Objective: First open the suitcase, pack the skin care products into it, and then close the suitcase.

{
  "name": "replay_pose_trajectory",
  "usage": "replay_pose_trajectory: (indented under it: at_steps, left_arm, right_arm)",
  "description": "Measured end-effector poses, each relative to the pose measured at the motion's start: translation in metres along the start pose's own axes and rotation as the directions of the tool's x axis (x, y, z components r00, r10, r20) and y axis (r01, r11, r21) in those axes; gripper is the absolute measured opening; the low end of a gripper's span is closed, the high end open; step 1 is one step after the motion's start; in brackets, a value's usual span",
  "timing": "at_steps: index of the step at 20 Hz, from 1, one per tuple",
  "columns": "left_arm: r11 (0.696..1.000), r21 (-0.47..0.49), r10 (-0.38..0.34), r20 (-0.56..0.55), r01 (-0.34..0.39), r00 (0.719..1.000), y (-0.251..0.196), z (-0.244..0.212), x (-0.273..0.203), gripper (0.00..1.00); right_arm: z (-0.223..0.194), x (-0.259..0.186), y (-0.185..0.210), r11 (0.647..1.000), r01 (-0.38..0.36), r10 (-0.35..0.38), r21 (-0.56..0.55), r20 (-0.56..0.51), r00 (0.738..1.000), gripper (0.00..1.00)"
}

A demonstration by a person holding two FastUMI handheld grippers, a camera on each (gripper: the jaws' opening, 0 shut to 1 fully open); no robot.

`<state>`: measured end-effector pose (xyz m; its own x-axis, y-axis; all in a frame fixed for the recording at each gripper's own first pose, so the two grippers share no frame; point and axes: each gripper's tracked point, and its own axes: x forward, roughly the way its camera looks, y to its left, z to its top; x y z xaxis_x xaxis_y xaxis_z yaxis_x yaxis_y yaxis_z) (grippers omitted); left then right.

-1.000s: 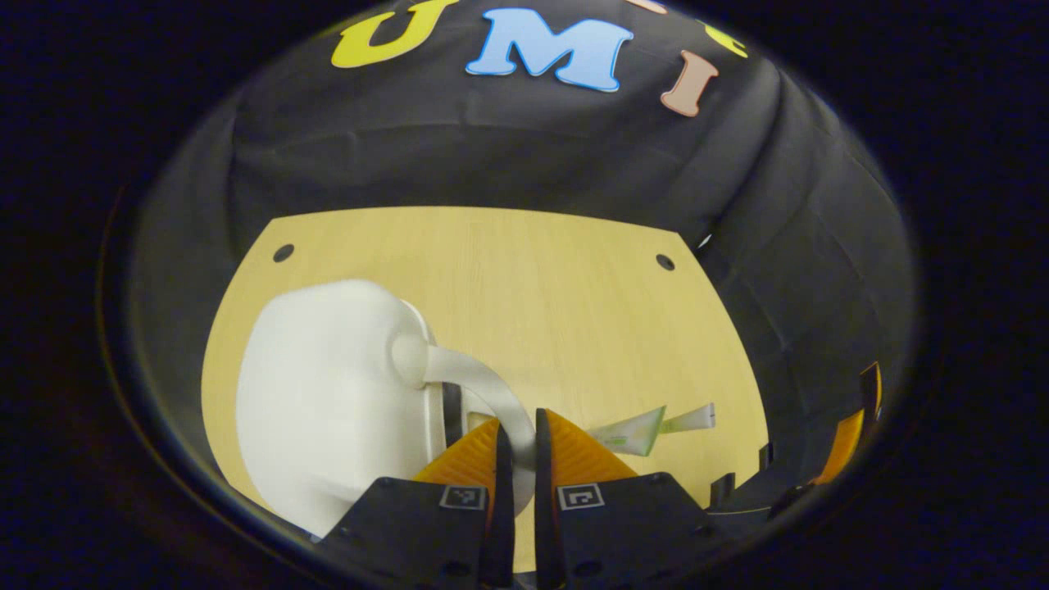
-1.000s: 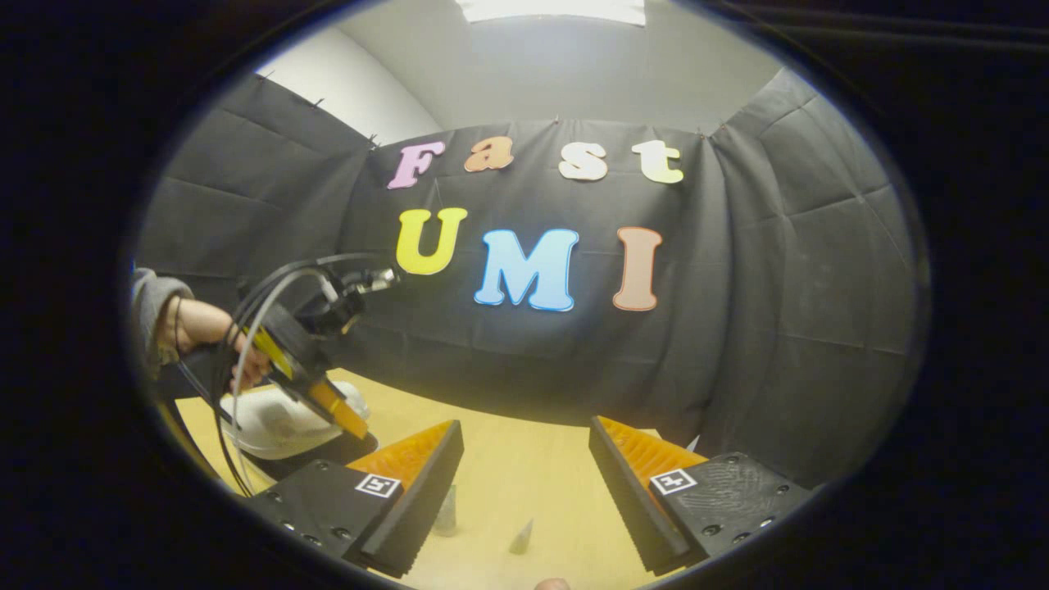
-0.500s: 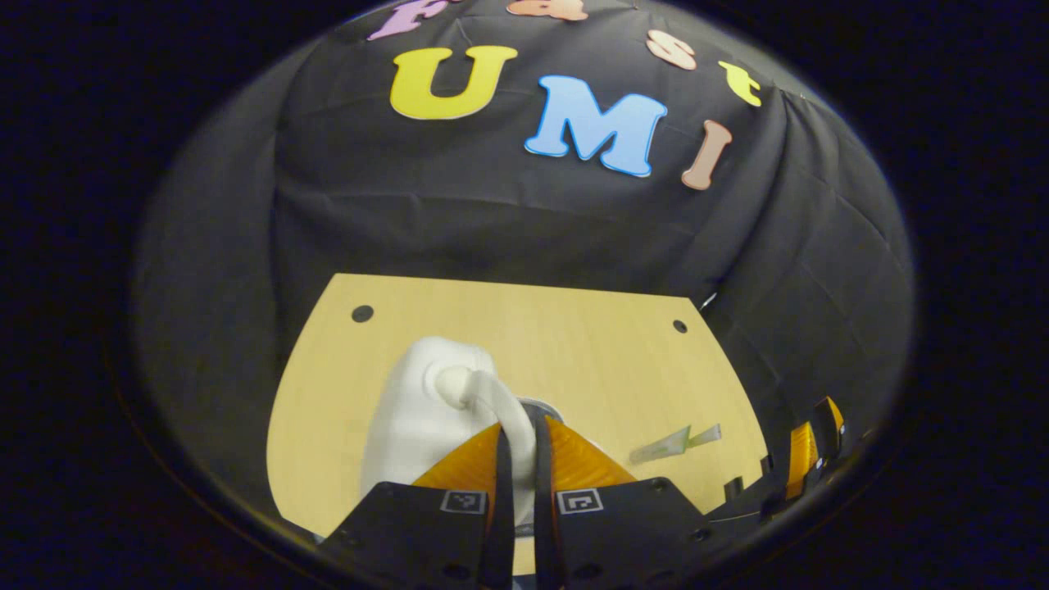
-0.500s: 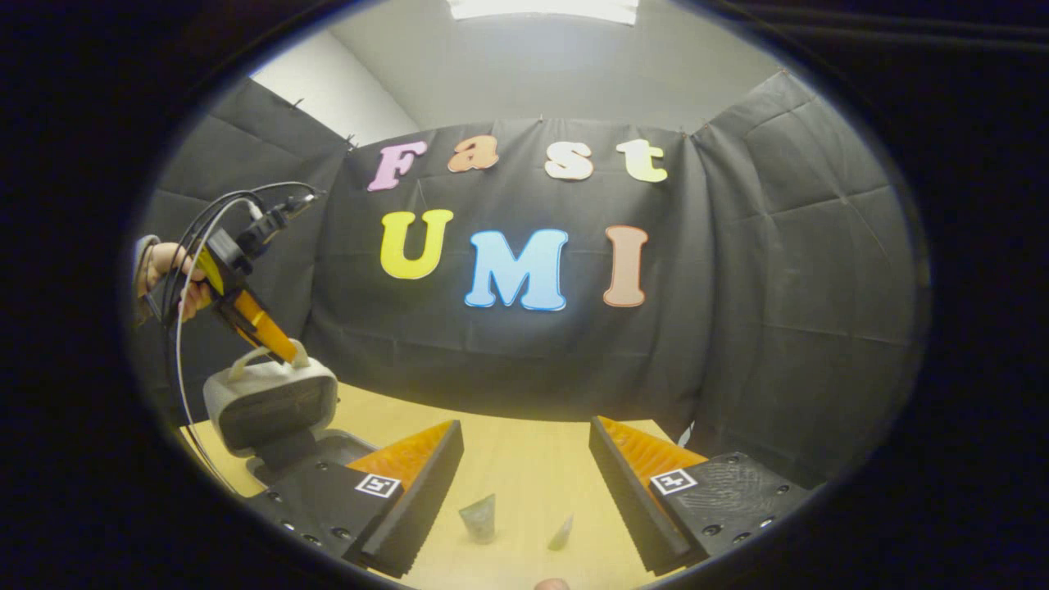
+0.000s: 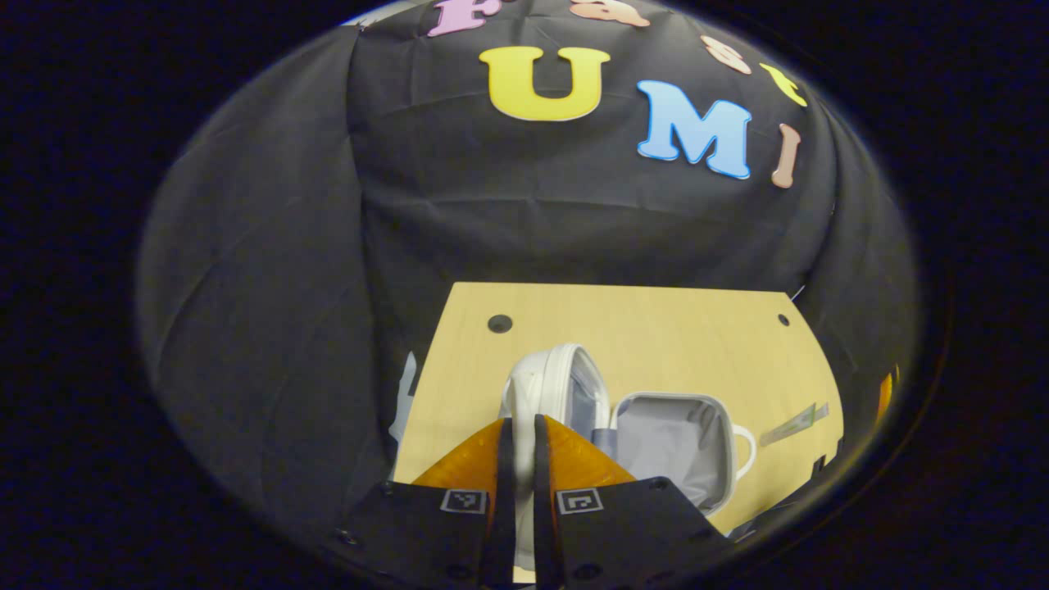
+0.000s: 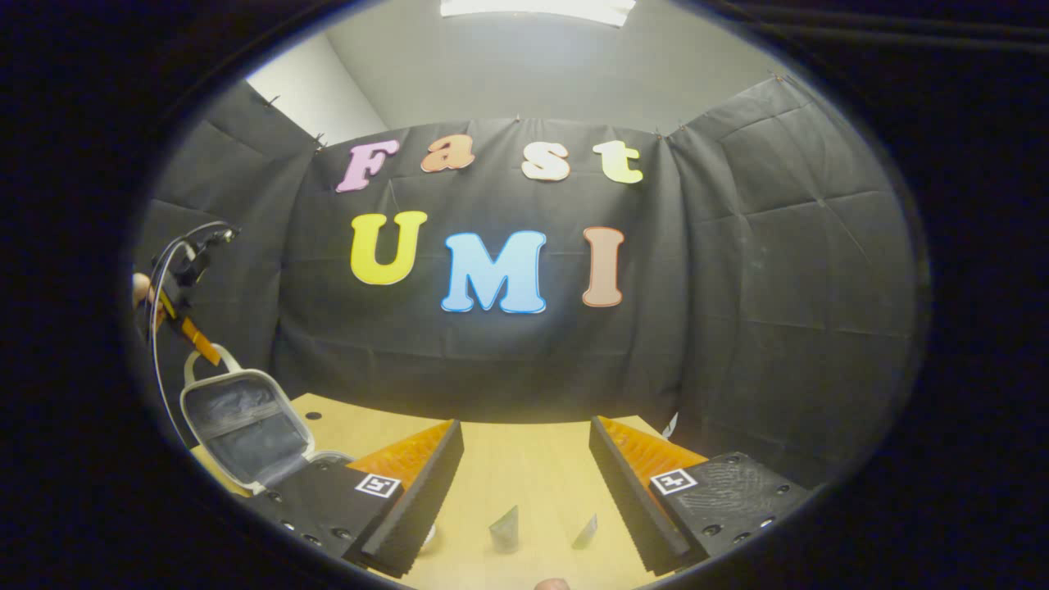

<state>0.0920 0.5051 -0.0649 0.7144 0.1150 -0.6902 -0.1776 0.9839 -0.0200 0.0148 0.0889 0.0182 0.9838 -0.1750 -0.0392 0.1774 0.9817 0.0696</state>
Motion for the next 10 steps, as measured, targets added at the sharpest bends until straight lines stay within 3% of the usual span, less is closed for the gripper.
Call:
replay_pose_trajectory:
  at_steps: [6, 10]
  left_arm:
    - [0.996, -0.074, 0.046, -0.126, -0.056, 0.991, 0.099, -0.062, 0.069, 0.17]
    - [0.992, -0.092, 0.065, -0.209, -0.085, 0.976, 0.129, -0.116, 0.117, 0.17]
  right_arm:
    - [0.001, 0.001, -0.003, 0.998, 0.061, -0.062, -0.015, -0.035, 0.997, 0.94]
    - [0.0, 0.004, 0.003, 0.997, 0.063, -0.065, -0.033, -0.056, 0.996, 0.94]
